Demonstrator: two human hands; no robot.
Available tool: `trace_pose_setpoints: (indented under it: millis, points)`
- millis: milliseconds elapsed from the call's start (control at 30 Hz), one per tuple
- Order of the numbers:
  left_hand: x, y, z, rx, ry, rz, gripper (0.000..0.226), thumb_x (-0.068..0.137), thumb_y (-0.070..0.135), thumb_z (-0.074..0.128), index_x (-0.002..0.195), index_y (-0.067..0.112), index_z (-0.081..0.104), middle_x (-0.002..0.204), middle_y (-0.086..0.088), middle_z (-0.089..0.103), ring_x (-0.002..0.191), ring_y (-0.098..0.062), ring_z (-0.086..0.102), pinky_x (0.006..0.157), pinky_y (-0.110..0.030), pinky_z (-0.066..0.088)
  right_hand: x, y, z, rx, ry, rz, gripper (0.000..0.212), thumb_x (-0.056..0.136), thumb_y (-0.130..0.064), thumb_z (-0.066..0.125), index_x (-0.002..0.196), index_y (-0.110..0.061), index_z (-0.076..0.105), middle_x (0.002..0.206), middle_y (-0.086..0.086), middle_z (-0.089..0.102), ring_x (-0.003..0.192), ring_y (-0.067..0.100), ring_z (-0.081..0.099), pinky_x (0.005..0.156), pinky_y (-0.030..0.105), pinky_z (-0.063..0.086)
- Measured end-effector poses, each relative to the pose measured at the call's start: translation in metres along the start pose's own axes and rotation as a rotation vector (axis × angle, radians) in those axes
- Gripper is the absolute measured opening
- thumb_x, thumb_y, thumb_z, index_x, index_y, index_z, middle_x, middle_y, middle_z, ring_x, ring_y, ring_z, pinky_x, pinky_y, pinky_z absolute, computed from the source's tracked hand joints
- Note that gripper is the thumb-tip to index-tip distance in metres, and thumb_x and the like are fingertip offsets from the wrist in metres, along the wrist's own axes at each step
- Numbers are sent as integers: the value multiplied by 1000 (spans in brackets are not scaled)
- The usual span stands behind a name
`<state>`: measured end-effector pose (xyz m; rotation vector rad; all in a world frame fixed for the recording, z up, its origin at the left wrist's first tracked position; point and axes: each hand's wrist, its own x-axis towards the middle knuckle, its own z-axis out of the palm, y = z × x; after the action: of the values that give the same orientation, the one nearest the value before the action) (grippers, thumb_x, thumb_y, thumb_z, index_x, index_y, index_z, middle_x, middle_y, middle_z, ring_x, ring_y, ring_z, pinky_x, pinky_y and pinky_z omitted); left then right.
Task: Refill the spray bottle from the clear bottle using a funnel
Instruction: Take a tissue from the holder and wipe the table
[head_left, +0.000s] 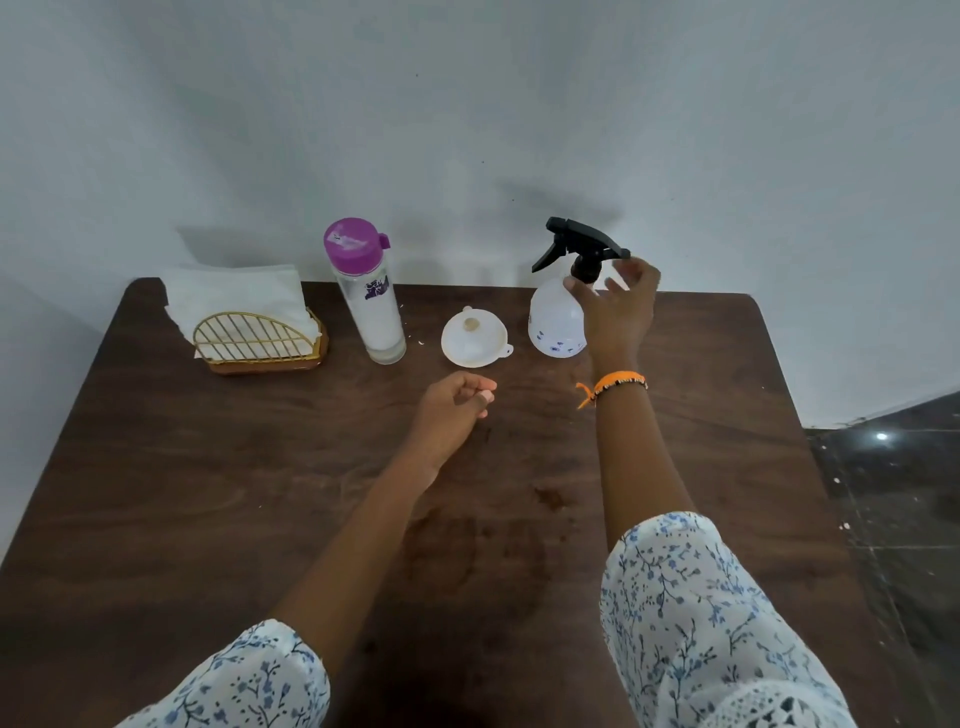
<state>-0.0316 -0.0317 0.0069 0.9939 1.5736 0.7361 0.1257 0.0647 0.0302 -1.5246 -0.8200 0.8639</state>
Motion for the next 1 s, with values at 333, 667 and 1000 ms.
trace_pose_setpoints:
  millis: [333,667,1000]
  points:
    - [-48,-26,-44,-80,90,-15,15,93,18,52,101,22,64,104,5,65,91,-8,63,77,-21,47,-114,26,-4,-73,-155,127,12,80,-4,69,85,-13,63,83,-1,64,80,8,59,70,14,48]
    - [-83,-71,-121,-236,290,-44,19,91,14,54,87,29,64,98,1,67,83,-10,64,74,-22,47,-192,28,77,-254,-563,4,13,81,-2,66,80,-15,63,75,-9,62,72,2,57,64,4,43]
    - [-38,-67,-199,-276,435,-76,20,91,14,53,109,20,60,108,1,62,98,-13,60,78,-23,49,-171,7,189,-466,-632,-179,25,87,-4,56,112,-7,57,109,4,60,83,7,53,64,-3,34]
